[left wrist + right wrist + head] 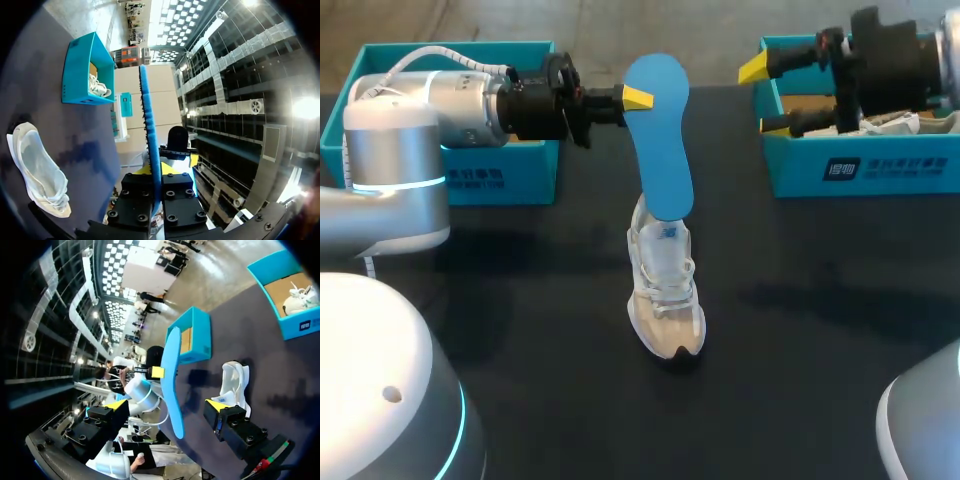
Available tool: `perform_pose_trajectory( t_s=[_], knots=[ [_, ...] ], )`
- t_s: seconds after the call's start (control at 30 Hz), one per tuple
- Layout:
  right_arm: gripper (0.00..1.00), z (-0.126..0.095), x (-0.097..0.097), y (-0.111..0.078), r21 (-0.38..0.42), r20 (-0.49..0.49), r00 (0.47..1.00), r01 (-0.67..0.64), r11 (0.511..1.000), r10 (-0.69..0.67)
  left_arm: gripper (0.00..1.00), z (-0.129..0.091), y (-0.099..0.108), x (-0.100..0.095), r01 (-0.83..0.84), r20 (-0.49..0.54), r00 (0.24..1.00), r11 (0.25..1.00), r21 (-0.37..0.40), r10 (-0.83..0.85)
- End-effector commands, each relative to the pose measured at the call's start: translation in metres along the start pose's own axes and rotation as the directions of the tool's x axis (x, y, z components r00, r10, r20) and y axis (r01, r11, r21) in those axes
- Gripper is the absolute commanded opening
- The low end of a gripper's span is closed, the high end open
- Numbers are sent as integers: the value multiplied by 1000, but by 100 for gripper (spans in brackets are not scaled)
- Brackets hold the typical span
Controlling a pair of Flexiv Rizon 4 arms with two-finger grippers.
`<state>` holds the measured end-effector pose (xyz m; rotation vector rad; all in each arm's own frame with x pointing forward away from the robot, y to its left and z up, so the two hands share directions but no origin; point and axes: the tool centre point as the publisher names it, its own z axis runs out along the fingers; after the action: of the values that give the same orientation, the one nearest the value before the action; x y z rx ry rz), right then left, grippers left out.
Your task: Take the shoe out of the shoebox, open the shoe tongue, remove and reinsert the insole, then place the shoe into the shoebox
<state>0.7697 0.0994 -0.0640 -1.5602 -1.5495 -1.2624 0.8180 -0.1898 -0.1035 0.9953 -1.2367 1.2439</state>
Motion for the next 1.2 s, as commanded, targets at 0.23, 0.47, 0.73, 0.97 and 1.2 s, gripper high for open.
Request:
perform_pose_trajectory(
  t_s=[0.23, 0.47, 0.73, 0.97, 1.2],
  knots=[
    [100, 6, -17, 2, 0, -114, 993, -5, 1000, 5, 0, 0, 1, 0, 0, 3, 1000, 1000, 2, 0],
    [100, 7, -24, 7, 0, -124, 992, 17, 1000, -17, 0, 0, 1, 0, 0, 3, 1000, 1000, 2, 0],
    [100, 7, -24, 7, 0, -124, 992, 17, 1000, -17, 0, 0, 1, 0, 0, 3, 1000, 1000, 2, 0],
    [100, 7, -24, 7, 0, -124, 992, 17, 1000, -17, 0, -3, 0, -4, -162, 27, 986, 986, -37, 163],
    [100, 7, -24, 7, 0, -124, 992, 17, 1000, -17, 0, -8, -5, -4, -482, 25, 874, 874, -64, 485]
  ],
)
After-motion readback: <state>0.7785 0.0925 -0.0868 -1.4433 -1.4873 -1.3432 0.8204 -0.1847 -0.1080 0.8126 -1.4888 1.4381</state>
